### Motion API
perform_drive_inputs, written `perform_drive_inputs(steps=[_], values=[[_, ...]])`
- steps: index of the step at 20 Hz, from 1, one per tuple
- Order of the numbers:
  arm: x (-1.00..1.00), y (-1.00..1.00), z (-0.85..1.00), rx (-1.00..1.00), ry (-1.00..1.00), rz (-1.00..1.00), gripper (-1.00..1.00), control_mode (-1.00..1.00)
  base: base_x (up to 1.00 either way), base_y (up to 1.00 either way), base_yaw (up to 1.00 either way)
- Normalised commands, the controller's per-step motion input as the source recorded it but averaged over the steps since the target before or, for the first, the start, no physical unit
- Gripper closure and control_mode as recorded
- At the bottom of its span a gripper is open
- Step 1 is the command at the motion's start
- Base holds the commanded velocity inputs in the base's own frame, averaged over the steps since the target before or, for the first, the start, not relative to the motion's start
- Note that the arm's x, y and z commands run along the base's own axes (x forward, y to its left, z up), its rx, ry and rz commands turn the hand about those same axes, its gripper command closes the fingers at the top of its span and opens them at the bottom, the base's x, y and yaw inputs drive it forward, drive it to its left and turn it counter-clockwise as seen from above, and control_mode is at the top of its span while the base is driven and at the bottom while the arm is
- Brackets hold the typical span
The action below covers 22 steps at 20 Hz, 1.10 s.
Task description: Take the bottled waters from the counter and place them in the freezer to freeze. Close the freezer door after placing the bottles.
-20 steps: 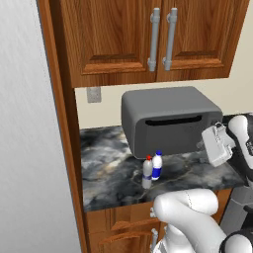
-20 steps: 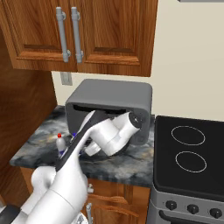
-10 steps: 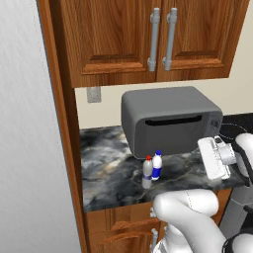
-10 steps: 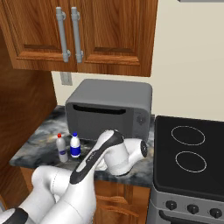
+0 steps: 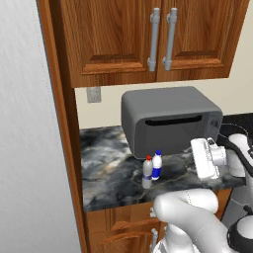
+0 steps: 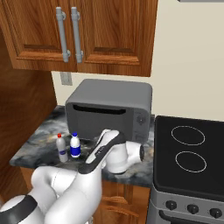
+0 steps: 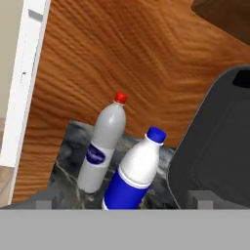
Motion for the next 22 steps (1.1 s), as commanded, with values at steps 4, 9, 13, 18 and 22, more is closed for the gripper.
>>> perform_drive_inputs(steps=[4,9,13,18,22], values=[[0.52,0.25,-0.02,0.0,0.17,0.0,-1.0,-1.0,0.0,0.0,0.0],[0.19,0.33,-0.16,0.0,0.1,0.08,-1.0,-1.0,0.0,0.0,0.0],[0.13,0.37,-0.26,0.0,0.08,0.1,-1.0,-1.0,0.0,0.0,0.0],[0.0,0.37,-0.28,0.0,0.05,0.1,-1.0,-1.0,0.0,0.0,0.0],[0.06,0.23,-0.15,0.0,0.05,0.07,-1.0,-1.0,0.0,0.0,0.0]])
